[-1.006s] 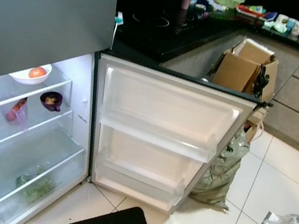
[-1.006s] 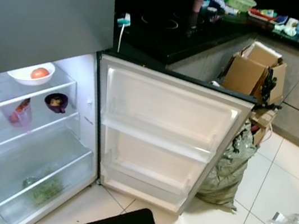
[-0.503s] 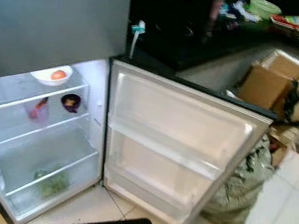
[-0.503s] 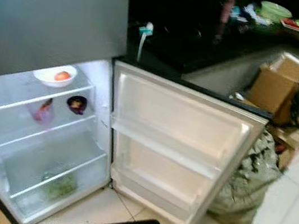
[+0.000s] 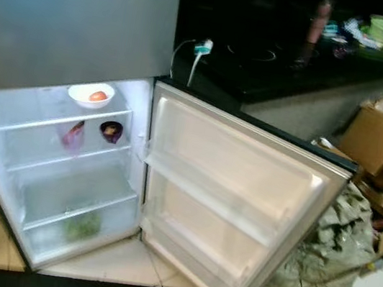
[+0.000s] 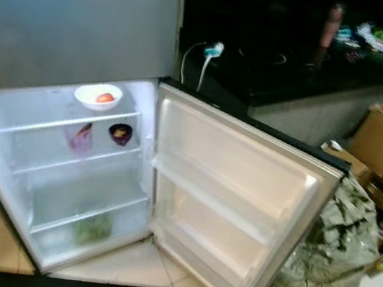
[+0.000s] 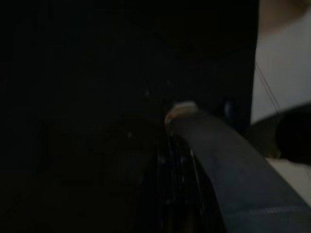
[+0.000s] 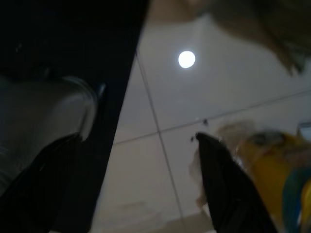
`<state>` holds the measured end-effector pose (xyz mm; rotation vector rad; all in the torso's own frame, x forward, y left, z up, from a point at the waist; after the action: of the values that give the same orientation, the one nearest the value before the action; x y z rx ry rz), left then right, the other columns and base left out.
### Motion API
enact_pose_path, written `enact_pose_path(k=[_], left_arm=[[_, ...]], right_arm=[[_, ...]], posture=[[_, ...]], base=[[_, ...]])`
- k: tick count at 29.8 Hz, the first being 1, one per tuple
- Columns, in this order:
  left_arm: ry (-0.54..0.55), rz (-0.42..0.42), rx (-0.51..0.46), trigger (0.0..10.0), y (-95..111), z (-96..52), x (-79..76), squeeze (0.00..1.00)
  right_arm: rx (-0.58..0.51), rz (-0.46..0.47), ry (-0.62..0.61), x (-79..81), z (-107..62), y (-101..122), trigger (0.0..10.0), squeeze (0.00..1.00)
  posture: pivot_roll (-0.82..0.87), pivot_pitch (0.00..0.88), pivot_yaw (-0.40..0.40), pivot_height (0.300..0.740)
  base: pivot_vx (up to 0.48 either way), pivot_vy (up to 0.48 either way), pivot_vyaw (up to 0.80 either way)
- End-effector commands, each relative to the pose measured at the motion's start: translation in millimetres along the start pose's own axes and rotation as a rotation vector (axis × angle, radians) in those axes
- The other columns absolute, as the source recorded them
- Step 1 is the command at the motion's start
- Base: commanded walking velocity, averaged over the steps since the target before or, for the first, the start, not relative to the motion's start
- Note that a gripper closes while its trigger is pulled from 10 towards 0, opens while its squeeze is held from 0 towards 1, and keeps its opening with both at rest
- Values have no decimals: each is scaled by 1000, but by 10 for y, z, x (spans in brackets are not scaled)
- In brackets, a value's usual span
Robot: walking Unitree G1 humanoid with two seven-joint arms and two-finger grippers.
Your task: Restocking fridge
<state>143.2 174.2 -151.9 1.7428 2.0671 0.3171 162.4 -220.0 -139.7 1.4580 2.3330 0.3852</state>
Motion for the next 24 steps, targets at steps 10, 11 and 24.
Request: enact_pose_path(k=[10,11,24], left_arm=[[-8,6,45,10000,-124,-5,-35,0],[-8,6,45,10000,-124,-5,-35,0],[-12,5,48,10000,-128,-4,-44,0]], right_arm=[[5,23,-11,-17,-14,-54,10000,0],[5,23,-12,-19,-14,-54,10000,0],[58,-8,-62,-88,-28,-145,10000,0]], posture=[[-67,0,-28,740],[-67,0,-28,740],[-67,0,-29,740]], base=[[0,-412,776],[0,-412,681],[0,-396,0]])
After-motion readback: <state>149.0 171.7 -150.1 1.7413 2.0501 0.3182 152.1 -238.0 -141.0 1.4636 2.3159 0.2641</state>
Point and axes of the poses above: a point about 5 cm out from each wrist's last joint towards the gripper, its own z axis pointing out of the wrist towards the gripper, its own y axis along the axis of the wrist's last joint, x = y × z, the point moved 5 cm from there along z, pointing out of the wrist towards the gripper, and after that the axes turned 12 degrees about -z, right-handed, at the moved point
